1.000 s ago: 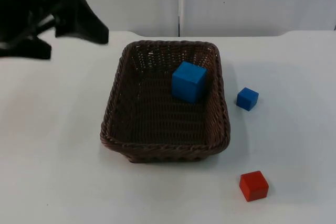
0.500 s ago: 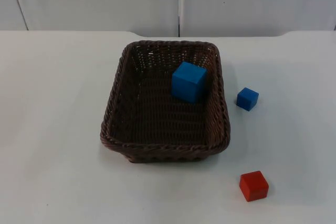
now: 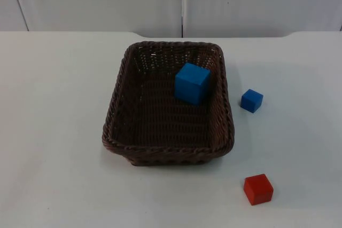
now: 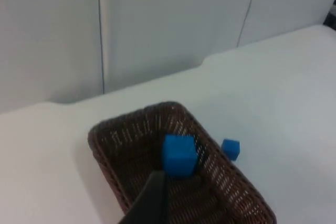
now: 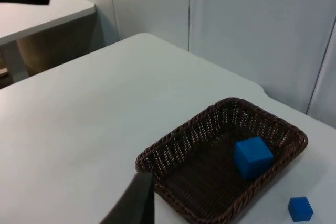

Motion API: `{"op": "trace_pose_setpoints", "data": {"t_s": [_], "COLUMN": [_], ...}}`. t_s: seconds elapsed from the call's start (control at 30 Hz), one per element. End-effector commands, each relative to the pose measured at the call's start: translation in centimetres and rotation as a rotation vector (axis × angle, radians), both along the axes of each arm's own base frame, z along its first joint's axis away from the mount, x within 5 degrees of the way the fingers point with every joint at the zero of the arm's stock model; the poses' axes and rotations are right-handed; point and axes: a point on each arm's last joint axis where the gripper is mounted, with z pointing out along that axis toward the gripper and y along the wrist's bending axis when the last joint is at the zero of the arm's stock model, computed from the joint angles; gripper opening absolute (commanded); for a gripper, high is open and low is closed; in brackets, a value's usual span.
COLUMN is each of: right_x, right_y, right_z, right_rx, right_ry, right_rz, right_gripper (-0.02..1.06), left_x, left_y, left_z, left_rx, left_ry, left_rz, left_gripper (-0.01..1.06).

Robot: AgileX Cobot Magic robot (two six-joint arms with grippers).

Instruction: Pick up the basket with the left hand and place the largest block into the basket with the right hand.

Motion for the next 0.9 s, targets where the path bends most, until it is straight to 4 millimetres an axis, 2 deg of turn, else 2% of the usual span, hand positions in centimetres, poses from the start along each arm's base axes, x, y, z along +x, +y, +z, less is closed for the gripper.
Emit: {"op": "trace_pose_setpoints", "data": {"t_s": [0.0, 0.2, 0.57, 0.87], "right_x": [-1.0, -2.2, -4.7, -6.1], "right_y": [-1.0, -2.6, -5.7, -7.4], "right_z": [-0.9, -1.8, -3.0, -3.5], "right_rx": [0.03, 0.043, 0.024, 0.051], "right_ry": [-0.007, -0.009, 0.02, 0.003], "right_rz": [0.003, -0.005, -0.028, -0.034], "right_gripper": [1.05, 1.05, 1.05, 1.05], "left_x": [-1.6, -3.8, -9.9, -13.0], "left_y": [0.2, 1.1, 3.3, 4.6], "left_z": [0.2, 0.6, 0.6, -0.1], "left_rx": [0.01, 0.052, 0.096, 0.121], "left_ry": [-0.008, -0.039, -0.093, -0.118], "left_rz": [-0.003, 0.054, 0.206, 0.31], "left_gripper": [0.93, 0.93, 0.93, 0.93]}}
